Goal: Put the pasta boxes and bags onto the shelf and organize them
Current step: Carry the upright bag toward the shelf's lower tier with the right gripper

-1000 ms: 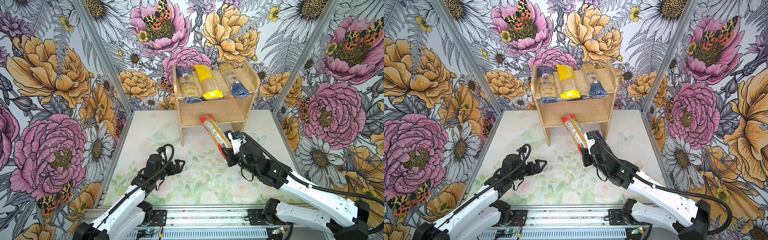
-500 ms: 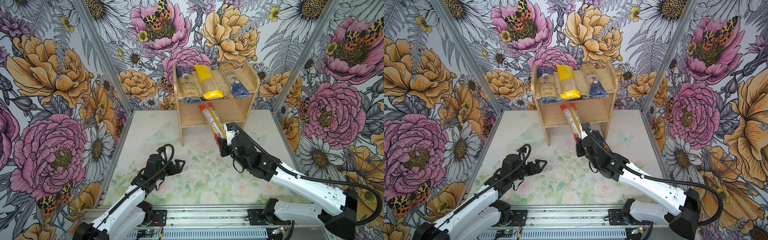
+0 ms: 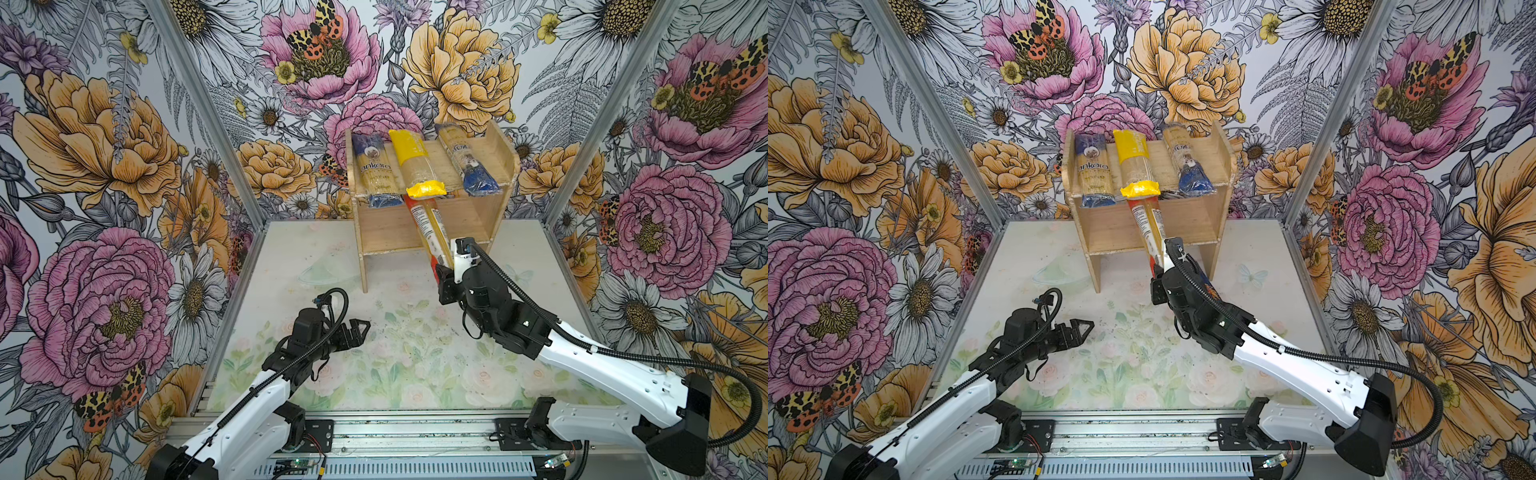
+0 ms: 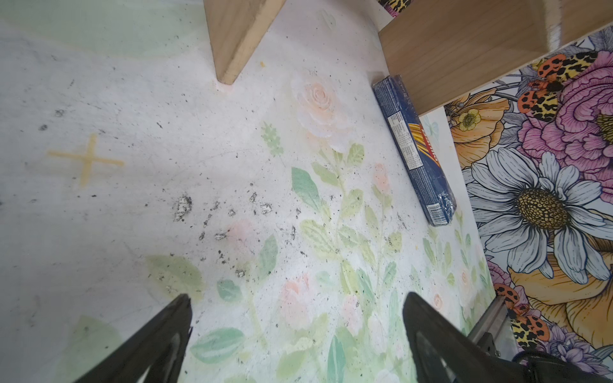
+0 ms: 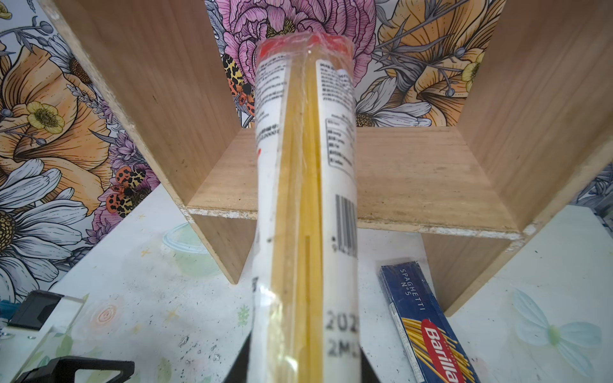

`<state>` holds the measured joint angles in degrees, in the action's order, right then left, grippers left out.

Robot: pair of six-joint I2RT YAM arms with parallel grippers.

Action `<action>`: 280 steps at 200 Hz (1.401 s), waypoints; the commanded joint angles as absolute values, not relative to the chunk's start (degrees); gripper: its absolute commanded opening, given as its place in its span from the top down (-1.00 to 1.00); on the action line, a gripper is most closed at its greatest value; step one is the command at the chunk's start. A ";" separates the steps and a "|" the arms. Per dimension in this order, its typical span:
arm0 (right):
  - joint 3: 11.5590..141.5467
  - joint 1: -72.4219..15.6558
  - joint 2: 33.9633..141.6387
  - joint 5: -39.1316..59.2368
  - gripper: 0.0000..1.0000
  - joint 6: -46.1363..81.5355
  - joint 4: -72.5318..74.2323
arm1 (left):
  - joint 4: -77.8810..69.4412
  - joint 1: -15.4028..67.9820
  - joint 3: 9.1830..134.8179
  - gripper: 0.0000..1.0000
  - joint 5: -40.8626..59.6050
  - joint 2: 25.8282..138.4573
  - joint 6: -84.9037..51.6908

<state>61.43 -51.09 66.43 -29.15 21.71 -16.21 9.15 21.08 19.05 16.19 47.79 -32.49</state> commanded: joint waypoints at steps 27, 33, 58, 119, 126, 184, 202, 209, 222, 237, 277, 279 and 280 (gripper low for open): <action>67.32 -51.43 67.74 -33.13 1.00 19.93 -2.05 | 7.75 20.57 18.26 -0.98 17.59 47.72 -31.20; 67.51 -51.42 68.05 -33.23 1.00 19.89 -1.79 | 7.69 20.48 18.23 -0.98 17.60 47.73 -31.11; 68.00 -51.35 69.34 -33.93 1.00 19.45 -0.58 | 7.73 20.48 18.24 -0.98 17.66 47.79 -30.96; 70.26 -51.02 73.44 -34.80 1.00 19.94 0.41 | 7.67 20.21 18.39 -0.98 18.02 48.08 -30.68; 70.39 -50.98 73.86 -34.88 1.00 20.06 0.44 | 7.69 20.15 18.34 -0.98 17.98 48.12 -30.60; 71.44 -50.07 77.00 -35.68 1.00 21.77 2.00 | 7.41 19.60 18.33 -0.98 18.40 48.69 -30.18; 71.80 -49.63 78.25 -35.43 1.00 22.53 2.46 | 7.41 19.40 18.30 -0.98 18.67 48.69 -30.08; 72.09 -49.48 78.73 -35.43 1.00 22.79 2.55 | 7.42 19.42 18.37 -0.98 18.68 48.69 -30.06; 72.68 -49.24 79.72 -35.36 1.00 23.15 2.64 | 7.35 19.26 18.37 -0.98 18.63 48.70 -29.97; 73.28 -49.07 80.87 -35.26 1.00 23.59 2.72 | 7.31 19.12 18.46 -0.98 18.81 48.78 -29.80; 75.03 -48.69 83.77 -35.29 1.00 24.25 3.49 | 7.06 18.81 18.50 -0.98 19.08 49.13 -29.53; 75.01 -48.69 83.87 -35.37 1.00 24.32 3.58 | 7.04 18.81 18.53 -0.98 19.07 49.13 -29.53; 75.03 -48.65 83.95 -35.35 1.00 24.33 3.59 | 7.03 18.81 18.54 -0.98 19.16 49.13 -29.53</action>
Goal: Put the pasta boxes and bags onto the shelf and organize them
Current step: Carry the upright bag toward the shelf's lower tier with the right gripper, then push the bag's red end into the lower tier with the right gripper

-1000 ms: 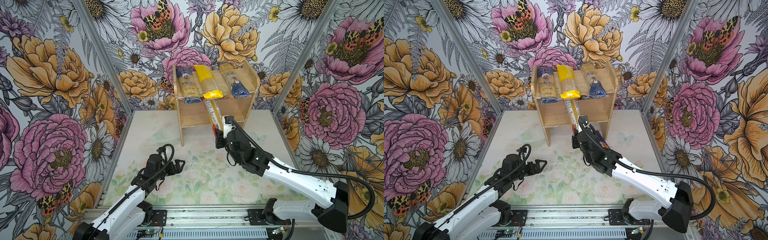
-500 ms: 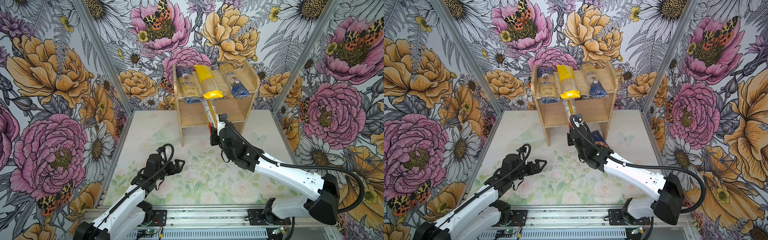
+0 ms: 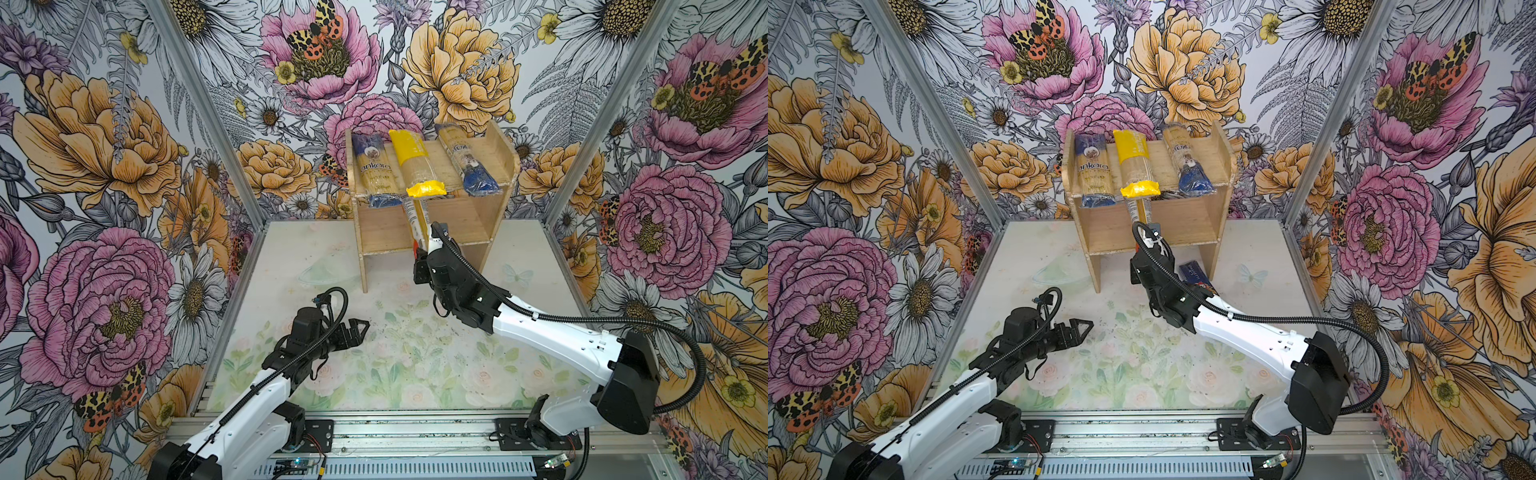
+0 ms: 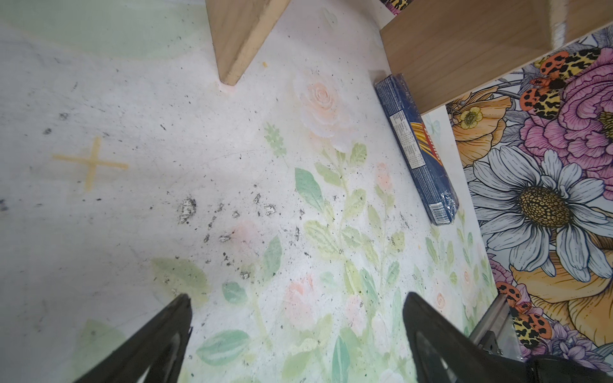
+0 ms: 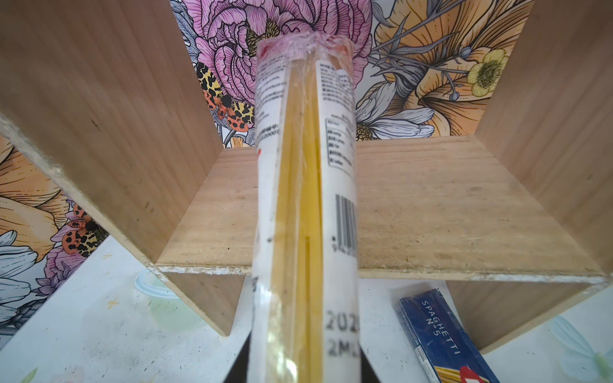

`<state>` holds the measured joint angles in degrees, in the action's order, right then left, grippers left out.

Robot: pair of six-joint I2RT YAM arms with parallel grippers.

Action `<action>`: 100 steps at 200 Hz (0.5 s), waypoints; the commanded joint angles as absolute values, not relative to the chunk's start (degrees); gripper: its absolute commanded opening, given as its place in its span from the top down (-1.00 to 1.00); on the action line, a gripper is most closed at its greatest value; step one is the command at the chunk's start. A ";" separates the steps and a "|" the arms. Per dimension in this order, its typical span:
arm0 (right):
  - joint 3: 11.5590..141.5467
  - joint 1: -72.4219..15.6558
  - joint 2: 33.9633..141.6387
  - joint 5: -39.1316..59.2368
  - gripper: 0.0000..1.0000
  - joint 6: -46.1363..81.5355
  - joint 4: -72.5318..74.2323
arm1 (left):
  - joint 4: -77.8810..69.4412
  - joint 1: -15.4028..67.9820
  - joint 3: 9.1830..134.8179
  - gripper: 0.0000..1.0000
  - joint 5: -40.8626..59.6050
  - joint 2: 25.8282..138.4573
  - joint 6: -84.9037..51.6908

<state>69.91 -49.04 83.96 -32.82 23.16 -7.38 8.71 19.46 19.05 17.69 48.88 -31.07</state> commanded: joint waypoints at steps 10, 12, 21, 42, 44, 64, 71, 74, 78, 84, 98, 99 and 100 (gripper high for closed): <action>75.29 -48.52 84.57 -35.25 1.00 24.51 3.92 | 6.81 18.72 18.54 -0.98 19.39 49.27 -29.53; 75.38 -48.52 84.69 -35.25 1.00 24.56 4.03 | 6.82 18.65 18.56 -0.98 19.42 49.30 -29.51; 75.70 -48.35 85.27 -35.16 1.00 24.61 4.21 | 6.48 18.59 18.54 -0.98 19.72 49.39 -29.51; 76.35 -48.00 86.50 -34.89 1.00 24.87 4.57 | 5.98 18.61 18.67 -0.98 20.00 49.82 -29.45; 76.48 -48.01 86.58 -34.89 1.00 24.89 4.59 | 5.93 18.58 18.64 -0.98 19.96 49.83 -29.38; 77.03 -47.75 87.63 -34.82 1.00 25.09 4.84 | 5.25 18.55 18.55 -0.98 20.07 50.01 -29.10; 77.16 -47.68 88.03 -34.81 1.00 25.14 4.89 | 4.71 18.54 18.39 -0.98 20.00 50.01 -28.98; 77.21 -47.65 88.14 -34.82 1.00 25.18 4.94 | 4.37 18.50 18.31 -0.98 19.96 50.01 -29.01; 77.32 -47.56 88.31 -34.82 1.00 25.22 4.99 | 3.94 18.59 18.16 -0.98 19.97 49.93 -29.00; 77.49 -47.46 88.61 -34.83 1.00 25.29 5.09 | 3.38 18.62 18.02 -0.97 20.04 49.84 -29.00; 77.84 -47.20 89.16 -34.73 1.00 25.57 5.15 | 2.50 18.58 17.61 -0.97 19.84 49.34 -28.83; 77.85 -47.24 89.19 -34.73 1.00 25.62 5.17 | 2.48 18.65 17.59 -0.97 19.81 49.28 -28.79; 77.86 -47.22 89.24 -34.72 1.00 25.64 5.18 | 2.43 18.68 17.59 -0.98 19.83 49.25 -28.81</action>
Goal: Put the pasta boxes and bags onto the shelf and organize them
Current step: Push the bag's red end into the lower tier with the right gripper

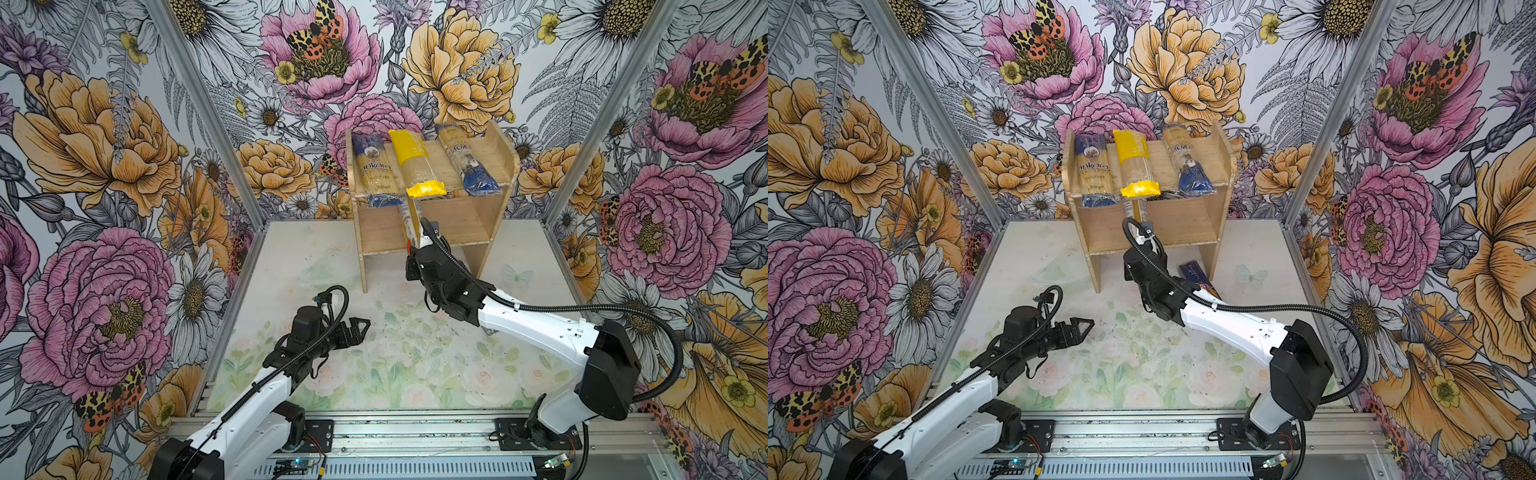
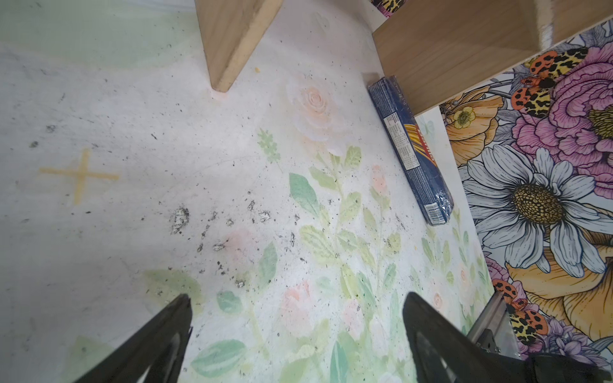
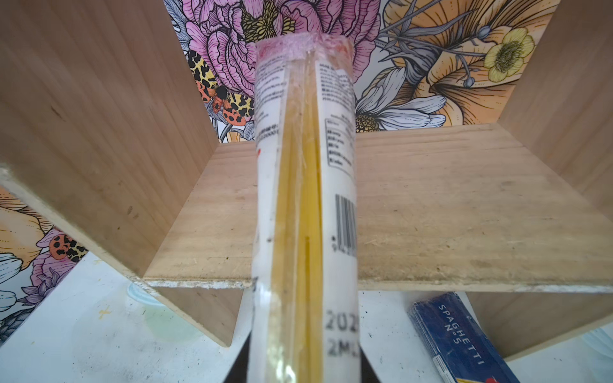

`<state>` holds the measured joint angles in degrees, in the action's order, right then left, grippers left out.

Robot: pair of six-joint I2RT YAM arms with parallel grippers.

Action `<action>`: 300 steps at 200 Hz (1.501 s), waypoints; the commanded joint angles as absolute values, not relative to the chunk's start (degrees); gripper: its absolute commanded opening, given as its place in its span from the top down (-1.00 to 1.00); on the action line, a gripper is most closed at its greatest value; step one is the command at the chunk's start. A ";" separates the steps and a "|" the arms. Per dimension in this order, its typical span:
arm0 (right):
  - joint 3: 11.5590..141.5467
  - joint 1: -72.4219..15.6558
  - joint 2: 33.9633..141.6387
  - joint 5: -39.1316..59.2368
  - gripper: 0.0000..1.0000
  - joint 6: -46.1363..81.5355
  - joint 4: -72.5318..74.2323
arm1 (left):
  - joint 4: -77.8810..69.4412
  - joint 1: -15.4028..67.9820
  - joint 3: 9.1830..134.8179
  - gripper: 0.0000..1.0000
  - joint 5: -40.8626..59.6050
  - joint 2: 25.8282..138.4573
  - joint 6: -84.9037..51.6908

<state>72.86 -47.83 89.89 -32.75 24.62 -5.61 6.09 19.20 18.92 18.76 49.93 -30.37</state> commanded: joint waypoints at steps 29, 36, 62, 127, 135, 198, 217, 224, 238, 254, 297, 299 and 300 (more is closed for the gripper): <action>78.53 -46.63 90.37 -34.34 1.00 26.25 5.44 | 2.00 18.76 17.14 -0.98 18.88 47.41 -28.47; 78.81 -46.49 90.65 -34.12 1.00 26.36 5.48 | 2.01 18.77 16.98 -0.98 18.69 46.93 -28.47; 79.52 -46.12 91.70 -33.77 1.00 26.54 5.54 | 1.82 18.72 17.00 -0.98 18.62 46.49 -28.30; 80.60 -45.79 93.41 -33.31 1.00 26.66 5.65 | 1.00 18.72 17.21 -0.98 19.34 47.55 -28.02; 80.60 -45.78 93.42 -33.38 1.00 26.70 5.79 | 1.05 18.72 17.23 -0.98 19.36 47.55 -28.04; 80.51 -45.71 94.30 -33.19 1.00 27.72 5.98 | 1.23 18.72 17.30 -0.98 19.41 47.90 -27.94; 80.51 -45.75 94.73 -33.05 1.00 27.88 5.98 | 1.27 18.72 17.24 -0.98 19.37 47.93 -27.95; 80.52 -45.76 94.88 -33.10 1.00 27.94 6.00 | 1.30 18.74 17.23 -0.98 19.35 47.95 -27.95; 80.38 -45.73 94.98 -33.18 1.00 28.12 6.01 | 1.33 18.72 17.27 -0.98 19.38 47.99 -27.84; 80.24 -45.77 95.25 -33.13 1.00 28.39 6.02 | 1.41 18.68 17.32 -0.97 19.34 47.99 -27.84; 79.82 -44.32 95.58 -33.16 0.96 29.17 6.13 | 1.35 18.61 17.31 -0.98 19.28 48.33 -27.71; 79.85 -44.24 95.57 -33.12 0.96 29.22 6.12 | 1.39 18.61 17.36 -0.98 19.30 48.34 -27.69; 79.87 -44.18 95.60 -33.13 0.96 29.24 6.14 | 1.40 18.58 17.34 -0.98 19.27 48.34 -27.69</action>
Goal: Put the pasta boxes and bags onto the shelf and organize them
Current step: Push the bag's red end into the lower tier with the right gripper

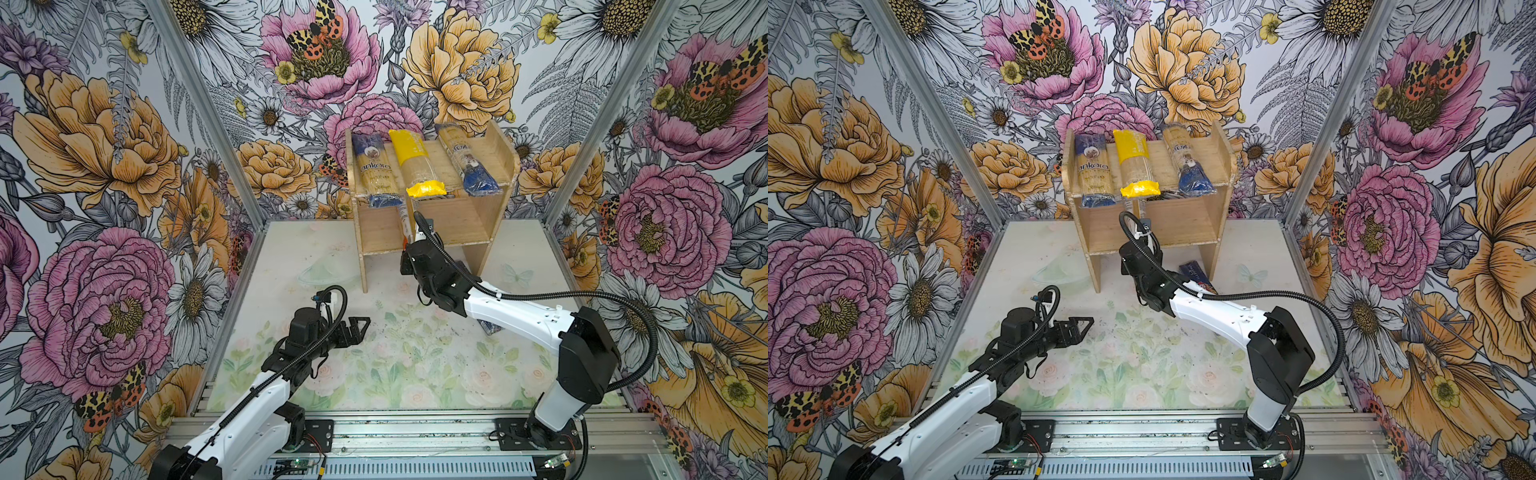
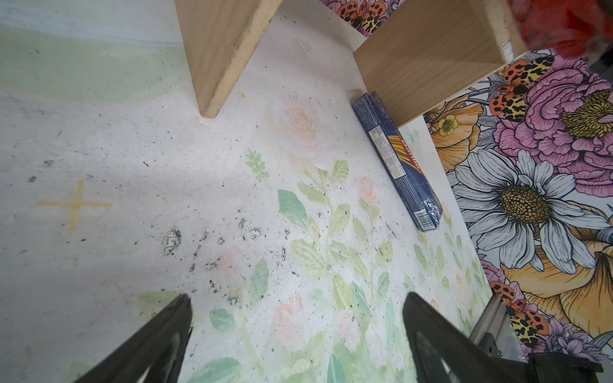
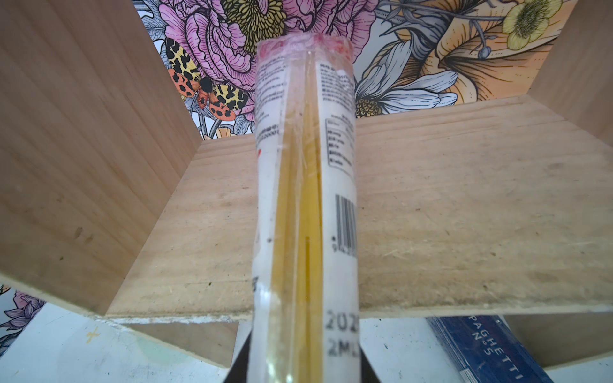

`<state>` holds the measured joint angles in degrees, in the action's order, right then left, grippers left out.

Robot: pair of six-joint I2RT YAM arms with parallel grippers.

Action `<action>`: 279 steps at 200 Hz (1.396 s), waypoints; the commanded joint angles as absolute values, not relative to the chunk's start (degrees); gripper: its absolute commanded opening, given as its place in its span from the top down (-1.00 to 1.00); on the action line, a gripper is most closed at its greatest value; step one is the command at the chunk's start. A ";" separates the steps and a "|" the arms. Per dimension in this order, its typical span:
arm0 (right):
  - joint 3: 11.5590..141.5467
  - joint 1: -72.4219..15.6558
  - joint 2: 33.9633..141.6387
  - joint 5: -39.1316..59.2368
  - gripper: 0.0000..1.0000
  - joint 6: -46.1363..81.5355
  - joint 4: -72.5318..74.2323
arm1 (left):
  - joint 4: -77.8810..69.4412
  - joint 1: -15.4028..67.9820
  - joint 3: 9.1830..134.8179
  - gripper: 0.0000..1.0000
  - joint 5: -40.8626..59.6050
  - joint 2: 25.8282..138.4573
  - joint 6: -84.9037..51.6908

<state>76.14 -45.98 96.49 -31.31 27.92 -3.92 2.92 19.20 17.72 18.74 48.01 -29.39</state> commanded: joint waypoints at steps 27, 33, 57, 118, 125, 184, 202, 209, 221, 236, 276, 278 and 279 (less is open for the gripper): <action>80.22 -44.21 95.71 -32.70 0.96 29.71 6.20 | 1.32 18.50 17.40 -0.98 19.30 48.56 -27.68; 80.32 -44.21 95.87 -32.46 0.97 29.71 6.24 | 1.31 18.52 17.41 -0.98 19.25 48.60 -27.60; 81.11 -44.21 96.12 -31.77 0.98 29.97 6.25 | 1.24 18.47 17.34 -0.98 19.39 48.60 -27.60; 82.84 -44.38 97.89 -29.55 1.00 30.59 6.59 | 1.23 18.55 17.32 -0.98 19.43 48.52 -27.55; 82.92 -44.38 97.93 -29.44 1.00 30.57 6.59 | 1.23 18.54 17.24 -0.98 19.51 48.47 -27.60; 83.45 -44.70 98.65 -29.18 1.00 30.92 6.77 | 1.23 18.50 17.24 -0.98 19.47 48.34 -27.64; 83.58 -44.79 98.88 -29.15 1.00 30.96 6.76 | 1.30 18.49 17.23 -0.98 19.47 48.28 -27.69; 83.74 -44.75 98.99 -29.09 1.00 31.00 6.77 | 1.32 18.53 17.23 -0.98 19.42 48.25 -27.68; 83.96 -44.91 99.34 -29.07 1.00 31.02 6.77 | 1.29 18.54 17.23 -0.98 19.43 48.27 -27.69; 84.28 -44.93 99.66 -28.92 1.00 31.02 6.77 | 1.32 18.54 17.28 -0.98 19.42 48.25 -27.66; 84.13 -45.07 100.20 -29.08 0.91 31.26 6.75 | 1.58 18.54 17.42 -0.97 19.44 48.16 -27.67; 84.12 -45.06 100.26 -29.13 0.90 31.24 6.74 | 1.58 18.52 17.41 -0.98 19.49 48.16 -27.68; 84.07 -45.03 100.27 -29.16 0.89 31.22 6.75 | 1.58 18.53 17.40 -0.98 19.41 48.12 -27.68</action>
<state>80.44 -44.66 100.55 -27.73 30.68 -2.28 2.85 19.20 17.72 18.74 48.49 -29.36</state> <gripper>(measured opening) 0.298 0.988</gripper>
